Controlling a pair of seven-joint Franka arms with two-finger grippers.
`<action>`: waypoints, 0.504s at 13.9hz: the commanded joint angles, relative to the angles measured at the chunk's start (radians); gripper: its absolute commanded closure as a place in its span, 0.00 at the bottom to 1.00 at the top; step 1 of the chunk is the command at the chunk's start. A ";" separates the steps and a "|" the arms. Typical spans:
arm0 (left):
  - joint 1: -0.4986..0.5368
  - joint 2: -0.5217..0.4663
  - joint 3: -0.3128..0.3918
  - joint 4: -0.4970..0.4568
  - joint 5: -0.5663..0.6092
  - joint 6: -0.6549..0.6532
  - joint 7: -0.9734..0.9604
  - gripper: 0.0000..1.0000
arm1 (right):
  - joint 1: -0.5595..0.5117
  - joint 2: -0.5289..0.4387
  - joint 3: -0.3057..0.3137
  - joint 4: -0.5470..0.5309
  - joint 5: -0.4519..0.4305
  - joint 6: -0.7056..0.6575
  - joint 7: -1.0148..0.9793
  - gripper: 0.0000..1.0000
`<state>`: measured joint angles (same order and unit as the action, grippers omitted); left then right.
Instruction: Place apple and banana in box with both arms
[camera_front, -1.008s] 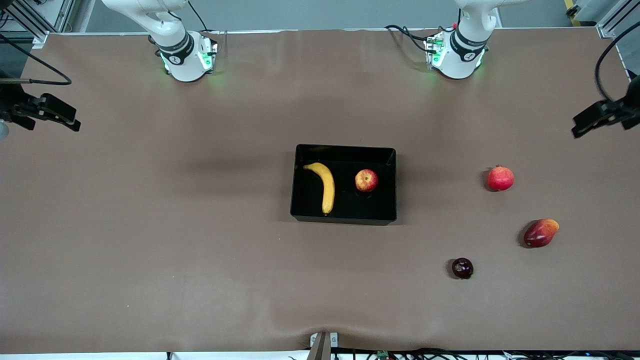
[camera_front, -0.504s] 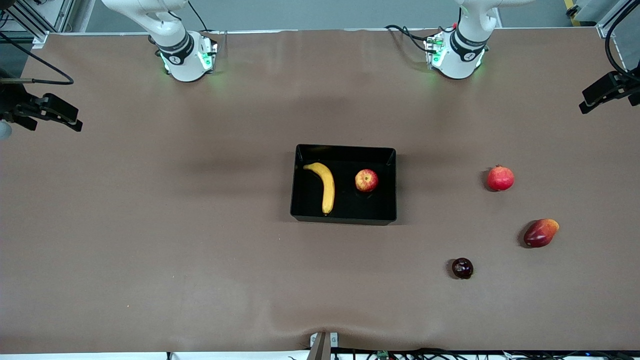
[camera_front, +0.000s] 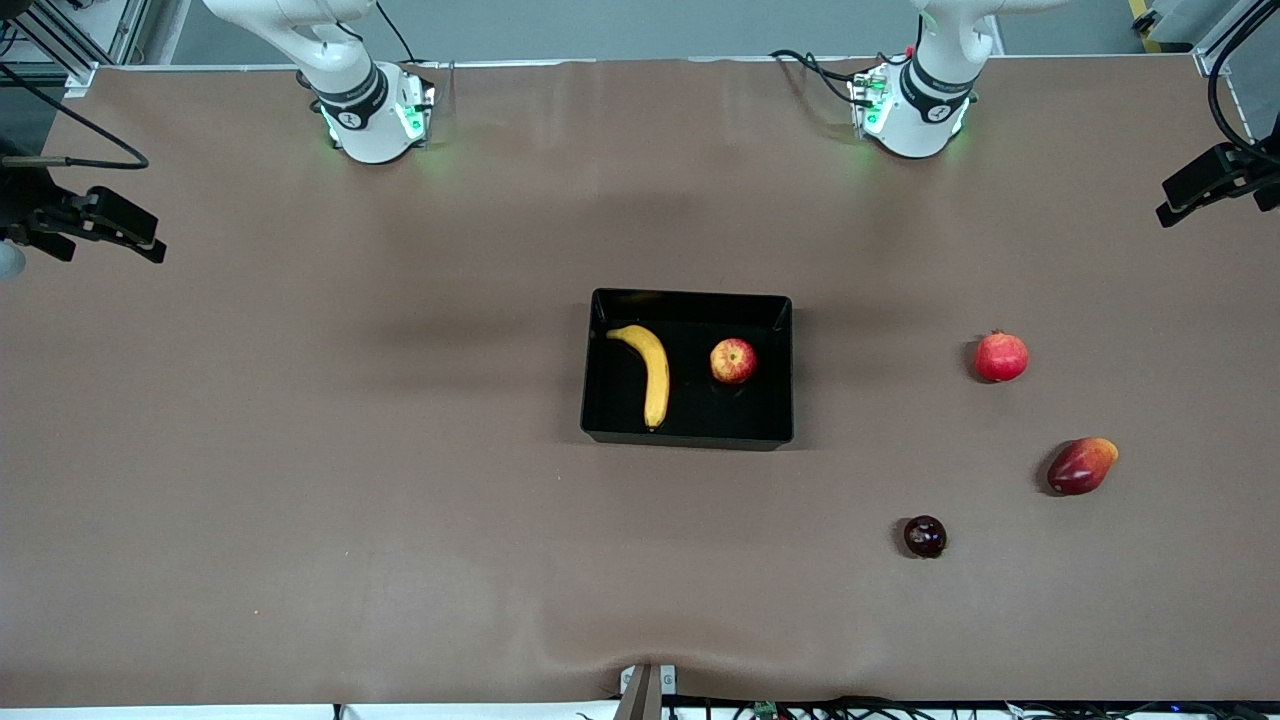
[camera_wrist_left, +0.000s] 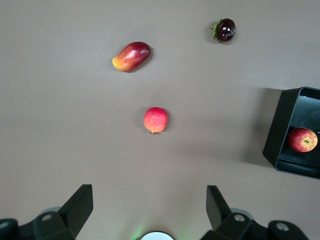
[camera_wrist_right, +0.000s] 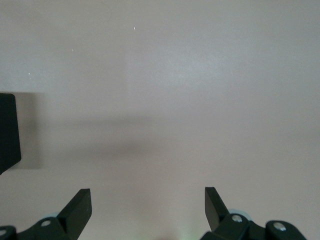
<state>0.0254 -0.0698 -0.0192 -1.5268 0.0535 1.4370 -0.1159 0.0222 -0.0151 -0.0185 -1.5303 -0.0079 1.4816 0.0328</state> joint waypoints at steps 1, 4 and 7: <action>0.001 -0.027 0.010 -0.018 -0.018 -0.010 0.015 0.00 | 0.004 -0.003 0.003 0.004 0.011 0.000 -0.001 0.00; 0.001 -0.027 0.010 -0.018 -0.018 -0.010 0.015 0.00 | 0.004 -0.003 0.003 0.004 0.011 -0.001 -0.005 0.00; 0.001 -0.025 0.010 -0.019 -0.018 -0.010 0.015 0.00 | 0.004 -0.003 0.003 0.004 0.011 -0.001 -0.005 0.00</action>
<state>0.0267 -0.0719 -0.0168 -1.5275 0.0535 1.4334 -0.1160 0.0236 -0.0151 -0.0149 -1.5303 -0.0079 1.4816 0.0323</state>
